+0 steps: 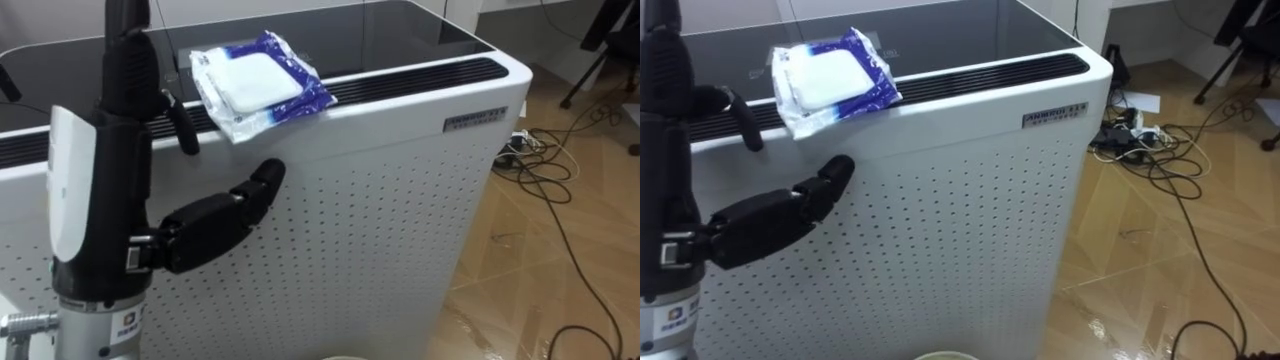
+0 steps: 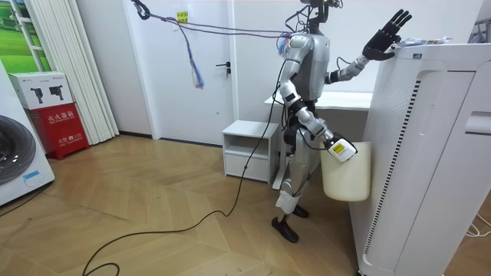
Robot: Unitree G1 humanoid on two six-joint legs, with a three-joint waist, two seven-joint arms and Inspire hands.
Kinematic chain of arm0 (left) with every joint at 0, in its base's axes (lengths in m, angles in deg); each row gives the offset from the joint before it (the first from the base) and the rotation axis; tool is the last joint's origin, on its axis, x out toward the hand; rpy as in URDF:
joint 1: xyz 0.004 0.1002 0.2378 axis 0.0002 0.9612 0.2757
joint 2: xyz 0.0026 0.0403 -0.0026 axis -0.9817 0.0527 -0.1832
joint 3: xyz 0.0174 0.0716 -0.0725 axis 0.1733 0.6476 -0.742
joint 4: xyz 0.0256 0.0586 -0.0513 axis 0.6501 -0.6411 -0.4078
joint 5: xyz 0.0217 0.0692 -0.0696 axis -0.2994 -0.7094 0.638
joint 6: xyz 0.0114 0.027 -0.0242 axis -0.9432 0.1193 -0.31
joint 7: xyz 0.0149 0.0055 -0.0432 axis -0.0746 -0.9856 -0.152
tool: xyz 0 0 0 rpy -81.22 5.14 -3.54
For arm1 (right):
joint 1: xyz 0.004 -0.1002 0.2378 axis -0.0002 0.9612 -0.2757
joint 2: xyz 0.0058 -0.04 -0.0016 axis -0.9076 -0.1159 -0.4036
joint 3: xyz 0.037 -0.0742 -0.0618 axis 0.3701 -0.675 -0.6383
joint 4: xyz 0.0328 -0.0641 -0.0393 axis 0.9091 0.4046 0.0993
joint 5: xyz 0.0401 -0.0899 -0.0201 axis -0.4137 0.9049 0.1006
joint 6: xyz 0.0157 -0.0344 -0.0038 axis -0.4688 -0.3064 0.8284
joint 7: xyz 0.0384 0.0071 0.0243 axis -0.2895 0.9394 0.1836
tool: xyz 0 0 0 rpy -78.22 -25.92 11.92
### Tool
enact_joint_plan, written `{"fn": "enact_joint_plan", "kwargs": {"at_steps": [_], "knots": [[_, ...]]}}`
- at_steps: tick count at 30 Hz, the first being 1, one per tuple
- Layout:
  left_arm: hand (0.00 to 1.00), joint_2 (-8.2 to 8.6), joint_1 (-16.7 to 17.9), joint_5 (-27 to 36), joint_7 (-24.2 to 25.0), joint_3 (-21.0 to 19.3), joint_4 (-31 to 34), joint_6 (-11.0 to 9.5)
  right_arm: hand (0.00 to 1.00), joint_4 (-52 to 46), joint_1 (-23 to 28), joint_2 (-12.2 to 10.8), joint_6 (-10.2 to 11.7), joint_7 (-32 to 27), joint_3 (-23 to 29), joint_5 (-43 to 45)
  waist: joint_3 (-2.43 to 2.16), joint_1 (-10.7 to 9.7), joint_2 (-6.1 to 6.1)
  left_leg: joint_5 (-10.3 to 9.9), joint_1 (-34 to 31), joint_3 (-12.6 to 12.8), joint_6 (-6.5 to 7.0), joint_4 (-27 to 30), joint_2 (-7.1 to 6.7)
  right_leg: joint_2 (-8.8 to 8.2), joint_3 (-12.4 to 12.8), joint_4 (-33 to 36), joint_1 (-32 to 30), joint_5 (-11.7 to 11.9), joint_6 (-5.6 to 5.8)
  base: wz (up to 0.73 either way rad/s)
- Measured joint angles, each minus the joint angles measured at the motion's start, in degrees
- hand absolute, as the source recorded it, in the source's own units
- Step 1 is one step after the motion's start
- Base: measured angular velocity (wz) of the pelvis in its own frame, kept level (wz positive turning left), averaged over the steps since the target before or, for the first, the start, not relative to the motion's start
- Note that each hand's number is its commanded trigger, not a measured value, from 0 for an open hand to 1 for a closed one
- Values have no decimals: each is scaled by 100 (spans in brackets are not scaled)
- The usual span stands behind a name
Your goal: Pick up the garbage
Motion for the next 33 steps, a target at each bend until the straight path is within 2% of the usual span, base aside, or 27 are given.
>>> {"fn": "enact_joint_plan", "kwargs": {"at_steps": [6, 13, 20, 23, 28, 31, 33], "knots": [[0, 10, 2, -131, -8, -32, -2, 55, 100, -3, 76, -1, 0, -22, 0, 1, 8, 114, -3, 4, 99, -2, -6, -88, 1, 35, 15, -58, 87, 0, 0, 0], [0, 7, 73, -376, -45, -148, -3, 50, 100, -2, 87, -16, 0, -47, 4, 21, 13, 129, -10, 6, 84, -44, -8, -93, 2, 18, -6, -104, 102, -1, 1, 2], [0, 5, 72, -407, -112, -198, 94, 52, 100, -3, 87, -42, 0, -122, 1, 19, 75, 131, -109, 13, 76, -63, -18, -95, 4, 10, 11, -100, 102, -2, 3, 1], [0, 0, 72, -719, -166, -221, 96, 37, 100, -2, 88, -44, 0, -153, 2, 22, 74, 127, -120, 13, 73, -70, -18, -95, 1, 38, -3, -99, 104, -2, 3, 0], [0, 0, 80, -755, -217, -217, 91, 34, 100, -2, 88, -50, 0, -140, 3, 23, 69, 130, -114, 13, 78, -72, -18, -99, 3, 41, -29, -100, 104, -2, 3, 0], [0, -6, 98, -757, -210, -210, 89, 54, 100, -2, 88, -44, 0, -137, 2, 25, 57, 131, -95, 13, 93, -70, -19, -91, 3, 41, 4, -109, 125, -2, 3, 0], [0, -27, 136, -757, -155, -208, 87, 79, 100, -2, 90, -27, 0, -136, 2, 25, 33, 123, -52, 14, 97, -68, -19, -91, 2, 49, 31, -114, 125, -2, 3, 0]]}}
